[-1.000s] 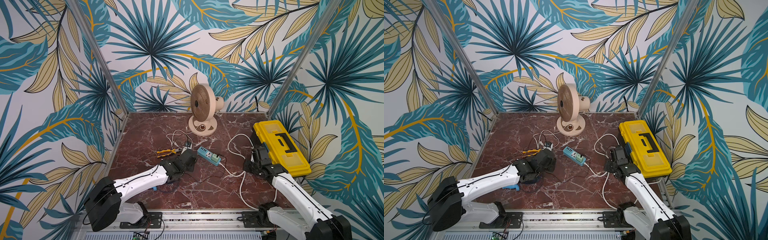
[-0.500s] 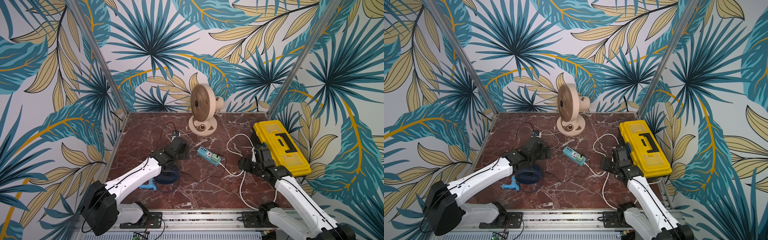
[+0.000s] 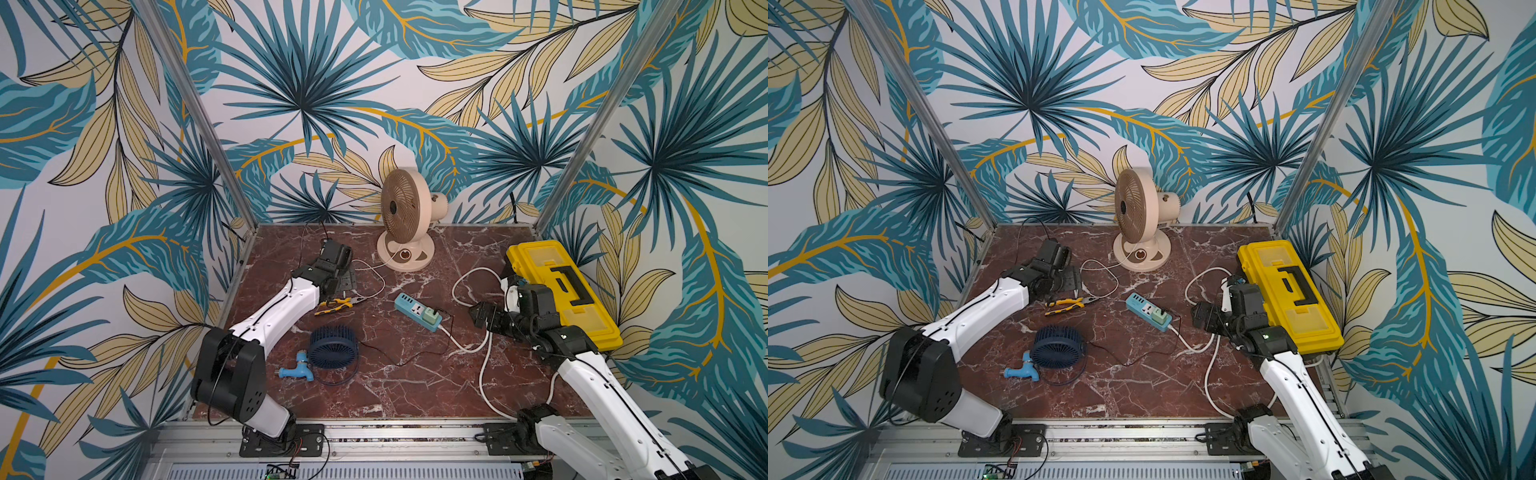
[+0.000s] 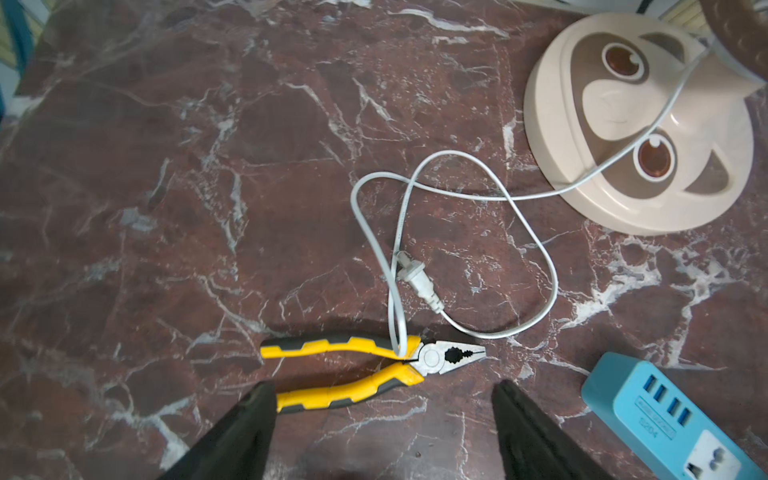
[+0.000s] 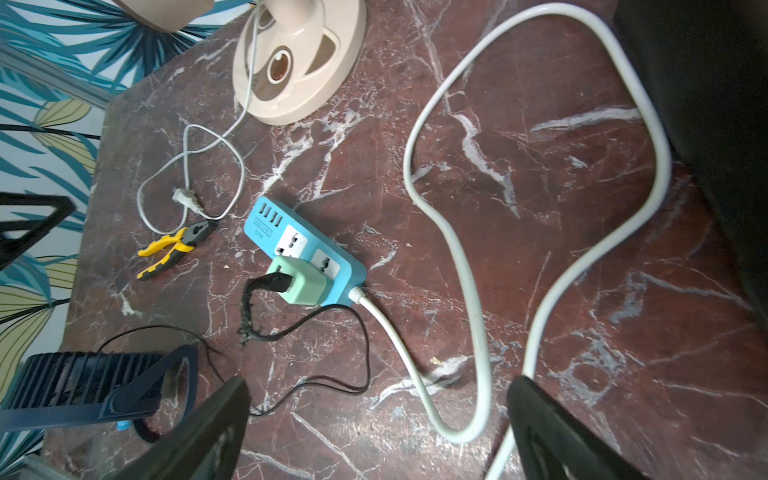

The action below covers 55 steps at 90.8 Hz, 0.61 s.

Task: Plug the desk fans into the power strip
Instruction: Pick up the plug from the center of the board.

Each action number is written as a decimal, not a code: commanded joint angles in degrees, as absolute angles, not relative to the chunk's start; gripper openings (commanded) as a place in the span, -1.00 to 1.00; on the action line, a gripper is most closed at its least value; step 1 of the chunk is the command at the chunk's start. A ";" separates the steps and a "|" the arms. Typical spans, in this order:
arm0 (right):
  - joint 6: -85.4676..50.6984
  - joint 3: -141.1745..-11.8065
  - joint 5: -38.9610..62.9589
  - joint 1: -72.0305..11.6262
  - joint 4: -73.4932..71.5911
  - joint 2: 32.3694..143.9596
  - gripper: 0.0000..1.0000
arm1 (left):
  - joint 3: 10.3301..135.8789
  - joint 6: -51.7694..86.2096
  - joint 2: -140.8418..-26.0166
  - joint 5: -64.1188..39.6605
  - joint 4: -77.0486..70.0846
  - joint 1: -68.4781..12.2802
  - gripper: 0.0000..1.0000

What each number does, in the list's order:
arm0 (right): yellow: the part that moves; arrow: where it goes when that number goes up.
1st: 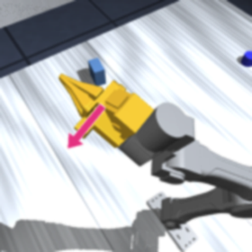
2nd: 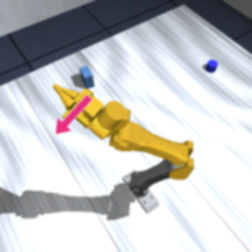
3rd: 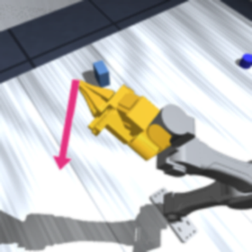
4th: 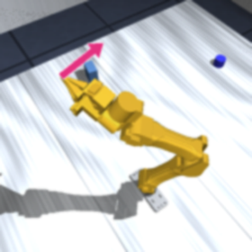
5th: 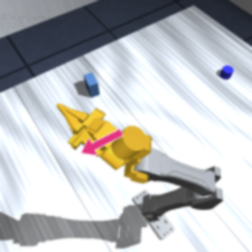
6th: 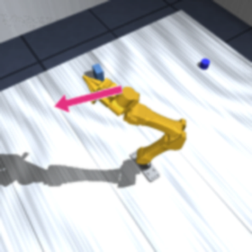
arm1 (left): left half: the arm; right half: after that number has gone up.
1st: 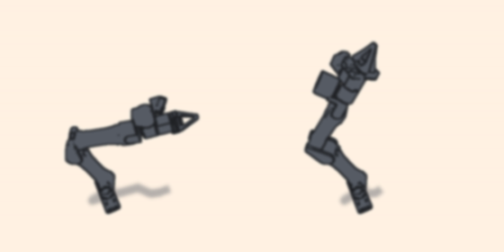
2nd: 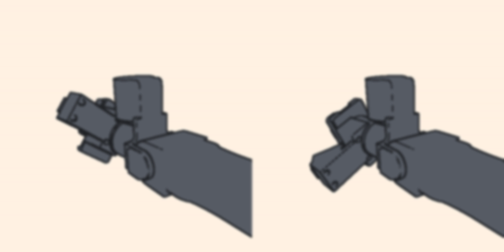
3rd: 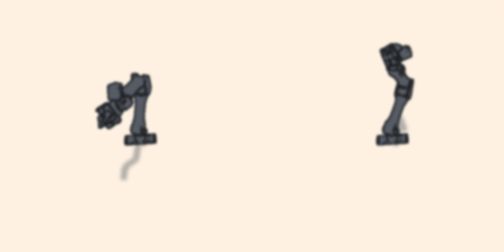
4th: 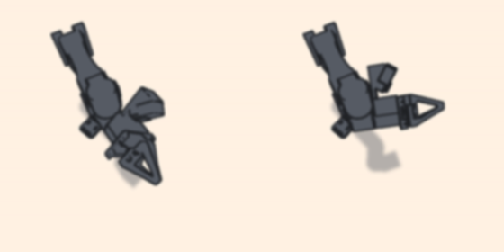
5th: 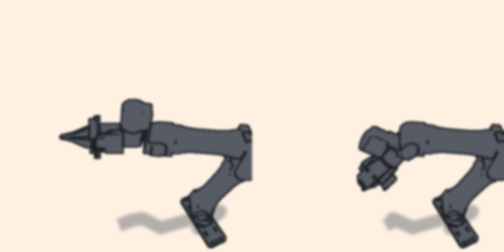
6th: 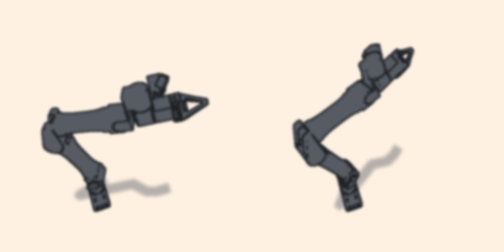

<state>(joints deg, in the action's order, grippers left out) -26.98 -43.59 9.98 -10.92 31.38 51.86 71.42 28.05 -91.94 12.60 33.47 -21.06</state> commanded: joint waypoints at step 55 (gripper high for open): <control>-25.58 -36.05 21.00 -10.82 17.36 56.56 0.99 | 86.40 33.50 -109.11 4.21 38.61 -19.58 0.03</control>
